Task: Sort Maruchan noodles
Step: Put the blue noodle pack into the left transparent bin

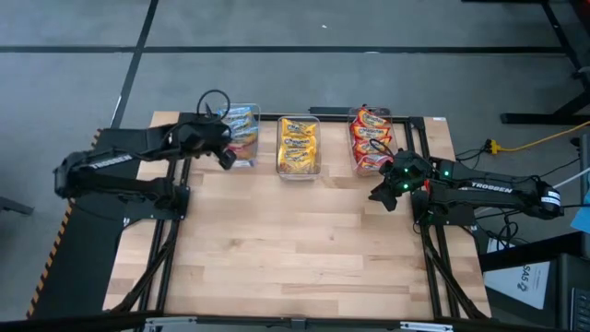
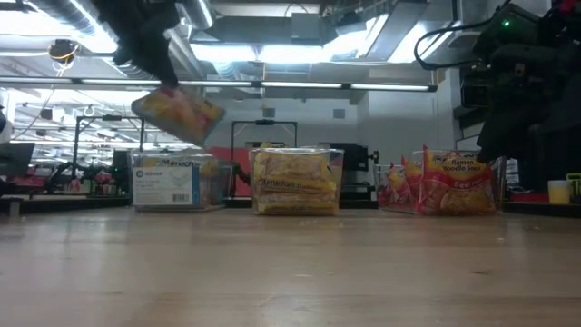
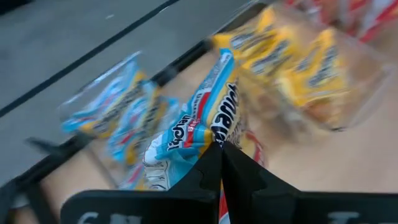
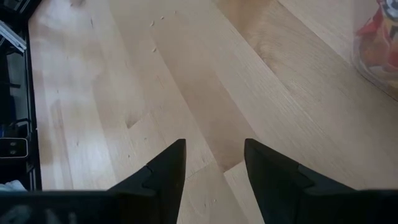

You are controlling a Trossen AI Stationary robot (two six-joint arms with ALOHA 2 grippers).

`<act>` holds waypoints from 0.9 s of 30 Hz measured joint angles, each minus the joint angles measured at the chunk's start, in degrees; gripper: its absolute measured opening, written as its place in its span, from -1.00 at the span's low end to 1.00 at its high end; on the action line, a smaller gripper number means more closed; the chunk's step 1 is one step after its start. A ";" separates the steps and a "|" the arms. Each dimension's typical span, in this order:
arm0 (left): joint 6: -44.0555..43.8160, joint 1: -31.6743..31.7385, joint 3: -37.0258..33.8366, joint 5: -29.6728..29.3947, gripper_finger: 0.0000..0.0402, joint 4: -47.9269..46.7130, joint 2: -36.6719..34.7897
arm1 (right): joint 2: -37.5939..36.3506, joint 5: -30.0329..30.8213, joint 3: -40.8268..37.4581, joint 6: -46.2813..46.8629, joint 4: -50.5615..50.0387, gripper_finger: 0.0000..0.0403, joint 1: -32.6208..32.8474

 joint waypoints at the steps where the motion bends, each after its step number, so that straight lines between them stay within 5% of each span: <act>1: 0.85 1.07 0.00 -0.29 -1.00 -0.79 0.08 | 0.00 0.02 0.00 0.01 0.00 -0.17 0.00; 13: 9.13 10.20 0.00 2.19 -1.00 -1.06 6.05 | -0.01 -0.09 0.00 0.00 0.02 -0.17 0.00; 27: 10.26 10.62 0.00 4.69 -1.00 -2.95 20.85 | 0.00 -0.16 0.00 0.00 -0.04 -0.17 0.00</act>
